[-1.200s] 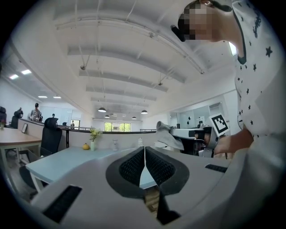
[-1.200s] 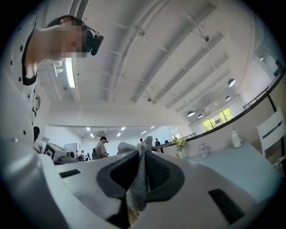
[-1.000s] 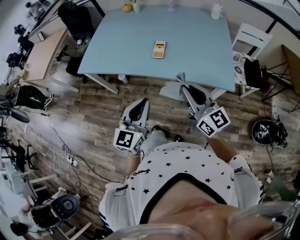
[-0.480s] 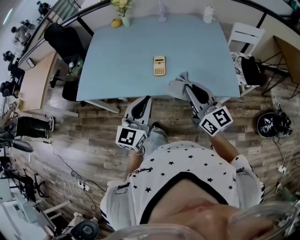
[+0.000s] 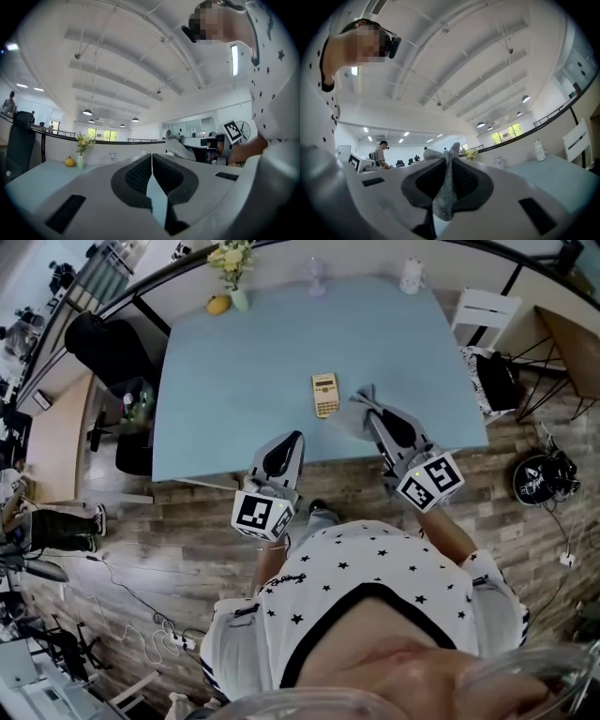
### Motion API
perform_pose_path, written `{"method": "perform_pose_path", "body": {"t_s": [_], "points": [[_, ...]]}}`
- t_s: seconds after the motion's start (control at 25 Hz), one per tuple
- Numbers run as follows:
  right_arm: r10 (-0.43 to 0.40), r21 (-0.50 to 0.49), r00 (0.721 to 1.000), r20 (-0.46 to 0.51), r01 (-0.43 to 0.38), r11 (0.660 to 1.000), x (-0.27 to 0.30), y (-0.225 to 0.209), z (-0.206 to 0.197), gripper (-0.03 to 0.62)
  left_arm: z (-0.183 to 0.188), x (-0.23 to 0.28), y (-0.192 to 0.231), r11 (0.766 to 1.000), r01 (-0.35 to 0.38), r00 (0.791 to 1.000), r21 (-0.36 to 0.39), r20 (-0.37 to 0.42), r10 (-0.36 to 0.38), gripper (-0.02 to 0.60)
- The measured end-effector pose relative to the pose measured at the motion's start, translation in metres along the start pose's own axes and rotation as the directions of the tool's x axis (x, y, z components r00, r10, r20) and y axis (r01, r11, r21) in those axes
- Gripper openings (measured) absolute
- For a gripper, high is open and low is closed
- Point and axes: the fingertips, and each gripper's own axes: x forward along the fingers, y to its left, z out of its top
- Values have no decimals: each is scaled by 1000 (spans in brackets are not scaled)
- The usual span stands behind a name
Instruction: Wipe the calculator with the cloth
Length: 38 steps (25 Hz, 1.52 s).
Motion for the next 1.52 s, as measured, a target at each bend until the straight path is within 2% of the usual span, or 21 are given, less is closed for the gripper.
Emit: {"method": "perform_pose_path", "body": {"t_s": [0.36, 0.72, 1.08, 1.28, 1.52], "points": [[-92, 3, 995, -29, 92, 996, 55, -17, -20, 29, -3, 19, 65, 999, 44, 999, -11, -4, -44, 31], [-167, 3, 986, -15, 167, 986, 104, -23, -36, 29, -4, 18, 125, 997, 75, 997, 14, -22, -75, 31], [-209, -1, 975, -72, 209, 978, 126, -44, -53, 29, -17, 33, 145, 996, 80, 996, -27, -37, -81, 31], [-220, -13, 966, -134, 221, 975, 137, -74, -71, 29, -12, 43, 150, 999, 51, 998, -20, -26, -52, 31], [-209, -32, 952, -224, 207, 978, 158, -105, -100, 29, -19, 49, 165, 998, -41, 998, -44, -47, 39, 31]]}}
